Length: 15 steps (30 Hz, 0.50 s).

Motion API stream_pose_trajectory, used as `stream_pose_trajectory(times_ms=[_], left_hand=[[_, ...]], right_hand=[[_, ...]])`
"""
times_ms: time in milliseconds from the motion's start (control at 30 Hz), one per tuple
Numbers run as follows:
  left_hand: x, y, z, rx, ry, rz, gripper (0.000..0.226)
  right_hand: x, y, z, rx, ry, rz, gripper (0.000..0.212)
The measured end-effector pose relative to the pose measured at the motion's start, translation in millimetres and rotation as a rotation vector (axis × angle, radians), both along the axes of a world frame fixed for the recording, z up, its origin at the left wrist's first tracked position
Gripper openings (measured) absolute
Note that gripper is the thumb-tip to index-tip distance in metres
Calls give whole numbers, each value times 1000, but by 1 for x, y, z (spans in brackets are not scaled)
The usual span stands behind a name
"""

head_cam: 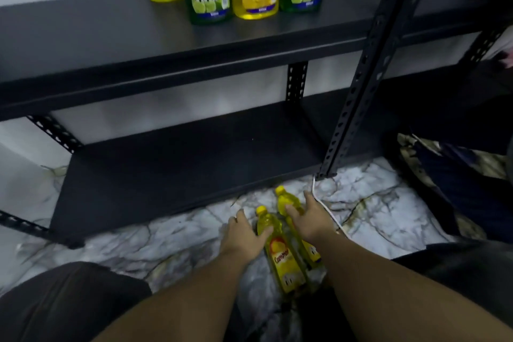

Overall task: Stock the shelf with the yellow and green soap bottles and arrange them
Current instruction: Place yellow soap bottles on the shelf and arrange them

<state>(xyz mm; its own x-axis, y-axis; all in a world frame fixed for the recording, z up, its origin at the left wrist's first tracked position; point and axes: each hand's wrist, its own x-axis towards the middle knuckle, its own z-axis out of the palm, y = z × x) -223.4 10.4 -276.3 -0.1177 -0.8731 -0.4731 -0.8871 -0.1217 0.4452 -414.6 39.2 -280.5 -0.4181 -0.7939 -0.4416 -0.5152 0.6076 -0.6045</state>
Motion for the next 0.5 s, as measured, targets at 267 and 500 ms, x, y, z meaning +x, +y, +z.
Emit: stream_pose_trajectory(times_ms=[267,500], left_hand=[[-19,-9,-81,197,119,211,109],[-36,-8,-135,208,227,358,63]], right_hand=[[-13,-10,-62,149,-31,-77,80],[-16,-27,-105,276,86,-53,82]])
